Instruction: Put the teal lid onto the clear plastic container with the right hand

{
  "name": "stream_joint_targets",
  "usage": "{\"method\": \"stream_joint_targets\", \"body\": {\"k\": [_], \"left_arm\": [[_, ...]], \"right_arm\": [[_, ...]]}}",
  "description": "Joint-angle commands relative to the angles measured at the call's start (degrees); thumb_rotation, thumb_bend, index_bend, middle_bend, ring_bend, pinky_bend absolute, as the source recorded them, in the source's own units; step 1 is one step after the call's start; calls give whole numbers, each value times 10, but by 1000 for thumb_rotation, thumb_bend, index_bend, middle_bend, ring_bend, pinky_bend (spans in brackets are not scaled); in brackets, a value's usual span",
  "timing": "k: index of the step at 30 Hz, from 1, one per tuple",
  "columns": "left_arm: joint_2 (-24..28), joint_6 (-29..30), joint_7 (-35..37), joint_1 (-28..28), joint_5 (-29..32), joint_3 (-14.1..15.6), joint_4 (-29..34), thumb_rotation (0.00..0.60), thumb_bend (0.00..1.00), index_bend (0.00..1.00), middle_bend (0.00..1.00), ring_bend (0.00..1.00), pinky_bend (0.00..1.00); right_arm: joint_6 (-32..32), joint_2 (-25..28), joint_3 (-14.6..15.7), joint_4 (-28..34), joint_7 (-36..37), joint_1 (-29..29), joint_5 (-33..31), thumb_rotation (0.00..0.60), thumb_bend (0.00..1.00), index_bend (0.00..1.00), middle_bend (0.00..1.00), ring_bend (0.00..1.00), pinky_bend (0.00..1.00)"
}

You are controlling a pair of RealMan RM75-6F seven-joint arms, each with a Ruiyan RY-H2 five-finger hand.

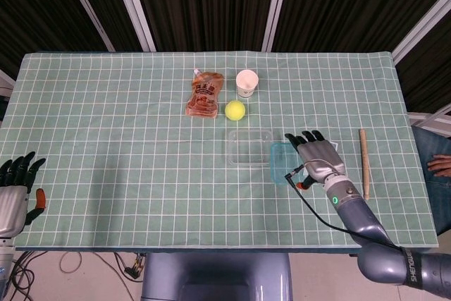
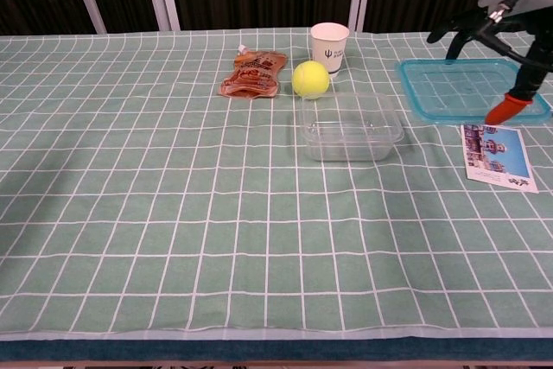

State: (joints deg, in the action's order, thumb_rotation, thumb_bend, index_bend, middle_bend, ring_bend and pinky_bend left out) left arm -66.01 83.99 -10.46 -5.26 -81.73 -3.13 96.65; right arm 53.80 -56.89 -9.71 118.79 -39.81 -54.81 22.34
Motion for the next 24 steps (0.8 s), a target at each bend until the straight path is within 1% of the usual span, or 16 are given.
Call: {"method": "stream_joint_targets", "body": {"k": [1, 6, 9, 17, 24], "left_arm": [[0, -2, 1, -1, 2, -1, -1, 600, 646, 111, 0, 0, 0], [2, -3, 4, -1, 3, -1, 0, 600, 646, 111, 0, 0, 0], [2, -3, 6, -1, 3, -1, -1, 600, 646, 111, 0, 0, 0], [2, -6, 5, -1, 10, -2, -1, 600, 646, 111, 0, 0, 0], [3, -6, 3, -1, 12, -2, -1, 600, 646, 111, 0, 0, 0]], "right_arm": [[1, -24, -8, -24, -27, -49, -60, 600, 293, 14, 437, 58, 0], [-3, -48, -14, -60, -38, -95, -125, 600, 293, 18, 438, 58, 0], [-7, -62, -15, -84, -43, -116, -151, 600, 293, 20, 439, 62, 0], [-18, -100, -11, -131, -44, -149, -167, 600, 293, 35, 440, 67, 0], [-47, -133, -1, -182, -39, -165, -177, 600, 293, 35, 440, 67, 0]]}}
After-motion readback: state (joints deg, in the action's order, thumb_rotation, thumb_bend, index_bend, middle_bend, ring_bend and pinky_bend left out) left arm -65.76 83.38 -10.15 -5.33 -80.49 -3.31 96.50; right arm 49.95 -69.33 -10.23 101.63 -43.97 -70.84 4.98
